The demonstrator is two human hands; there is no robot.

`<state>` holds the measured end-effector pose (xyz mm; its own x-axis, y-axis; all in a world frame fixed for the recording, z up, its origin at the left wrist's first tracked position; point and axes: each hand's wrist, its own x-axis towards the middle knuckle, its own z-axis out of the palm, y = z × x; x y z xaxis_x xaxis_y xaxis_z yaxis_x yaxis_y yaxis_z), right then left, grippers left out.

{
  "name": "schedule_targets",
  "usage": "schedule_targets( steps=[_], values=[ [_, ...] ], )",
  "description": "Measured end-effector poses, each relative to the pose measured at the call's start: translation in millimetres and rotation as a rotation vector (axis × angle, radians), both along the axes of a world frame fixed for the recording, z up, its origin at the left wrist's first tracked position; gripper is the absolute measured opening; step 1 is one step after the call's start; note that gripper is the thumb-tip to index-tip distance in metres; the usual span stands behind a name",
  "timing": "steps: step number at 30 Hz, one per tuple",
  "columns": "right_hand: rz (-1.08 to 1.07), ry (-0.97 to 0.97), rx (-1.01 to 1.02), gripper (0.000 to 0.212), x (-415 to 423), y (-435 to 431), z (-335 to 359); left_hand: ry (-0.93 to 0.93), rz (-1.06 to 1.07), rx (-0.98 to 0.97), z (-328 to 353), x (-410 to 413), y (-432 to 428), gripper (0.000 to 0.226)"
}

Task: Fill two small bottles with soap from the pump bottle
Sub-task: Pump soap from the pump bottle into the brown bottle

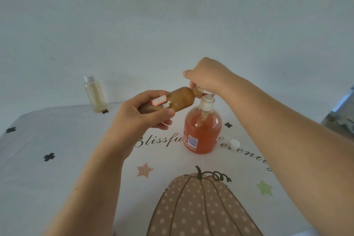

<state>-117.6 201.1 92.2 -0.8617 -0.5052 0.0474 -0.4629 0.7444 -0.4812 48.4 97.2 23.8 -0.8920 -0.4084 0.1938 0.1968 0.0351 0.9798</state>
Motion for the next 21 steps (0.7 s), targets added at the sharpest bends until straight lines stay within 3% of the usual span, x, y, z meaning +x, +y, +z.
schedule_targets(
  steps=[21],
  values=[
    [-0.042, 0.017, -0.009, 0.034, -4, -2, -12, -0.021, -0.002, -0.004, 0, 1, -3, 0.032]
  ],
)
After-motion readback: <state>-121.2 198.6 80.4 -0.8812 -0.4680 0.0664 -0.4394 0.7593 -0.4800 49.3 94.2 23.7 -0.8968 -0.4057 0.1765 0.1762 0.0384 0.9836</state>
